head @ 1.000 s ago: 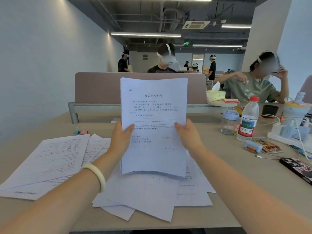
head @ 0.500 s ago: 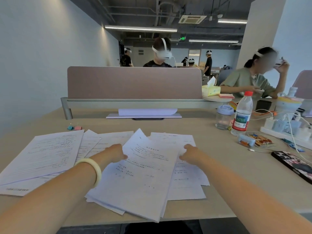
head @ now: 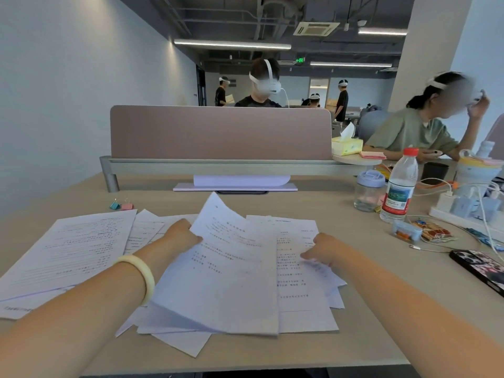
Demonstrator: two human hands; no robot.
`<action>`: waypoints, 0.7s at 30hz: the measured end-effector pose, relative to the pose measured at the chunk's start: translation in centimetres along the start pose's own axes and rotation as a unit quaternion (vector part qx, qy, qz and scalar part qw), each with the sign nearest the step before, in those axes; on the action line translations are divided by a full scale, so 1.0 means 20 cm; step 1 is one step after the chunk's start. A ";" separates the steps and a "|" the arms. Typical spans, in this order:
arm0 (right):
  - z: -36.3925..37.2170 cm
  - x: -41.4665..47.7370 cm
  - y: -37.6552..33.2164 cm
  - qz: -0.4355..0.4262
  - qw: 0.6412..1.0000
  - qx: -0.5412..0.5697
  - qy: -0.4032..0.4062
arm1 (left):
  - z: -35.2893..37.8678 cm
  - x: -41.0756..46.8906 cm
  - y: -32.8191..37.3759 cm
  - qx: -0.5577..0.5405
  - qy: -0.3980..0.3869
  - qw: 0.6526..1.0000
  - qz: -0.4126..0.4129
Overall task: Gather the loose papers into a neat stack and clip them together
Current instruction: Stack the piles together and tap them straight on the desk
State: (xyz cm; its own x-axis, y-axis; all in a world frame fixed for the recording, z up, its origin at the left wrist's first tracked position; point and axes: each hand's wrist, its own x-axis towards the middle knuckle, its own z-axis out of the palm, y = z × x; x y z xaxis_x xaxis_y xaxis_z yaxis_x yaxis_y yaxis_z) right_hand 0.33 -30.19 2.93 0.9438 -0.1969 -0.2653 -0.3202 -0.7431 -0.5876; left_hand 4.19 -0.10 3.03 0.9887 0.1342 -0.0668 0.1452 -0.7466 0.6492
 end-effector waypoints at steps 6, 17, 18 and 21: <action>0.01 0.03 -0.01 -0.025 0.998 0.046 -0.020 | 0.11 -0.04 0.02 0.007 -0.037 0.999 0.007; -0.03 0.11 -0.08 0.020 0.997 0.045 -0.051 | 0.17 -0.09 0.03 0.116 -0.070 0.988 0.076; -0.04 0.11 -0.09 0.021 0.998 0.030 -0.043 | 0.16 -0.09 0.02 0.120 -0.060 0.989 0.069; -0.04 0.09 -0.11 0.027 0.998 0.004 -0.049 | 0.16 -0.08 0.00 0.121 -0.051 0.990 0.058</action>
State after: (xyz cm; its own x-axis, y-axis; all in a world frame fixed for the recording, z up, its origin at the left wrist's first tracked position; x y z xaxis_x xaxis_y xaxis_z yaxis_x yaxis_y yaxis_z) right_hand 2.81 -29.44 4.24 0.9131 -0.1726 -0.3694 -0.3707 -0.7286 -0.5759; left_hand 2.63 -2.36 0.66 0.9961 -0.0183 -0.0861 0.0232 -0.8892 0.4570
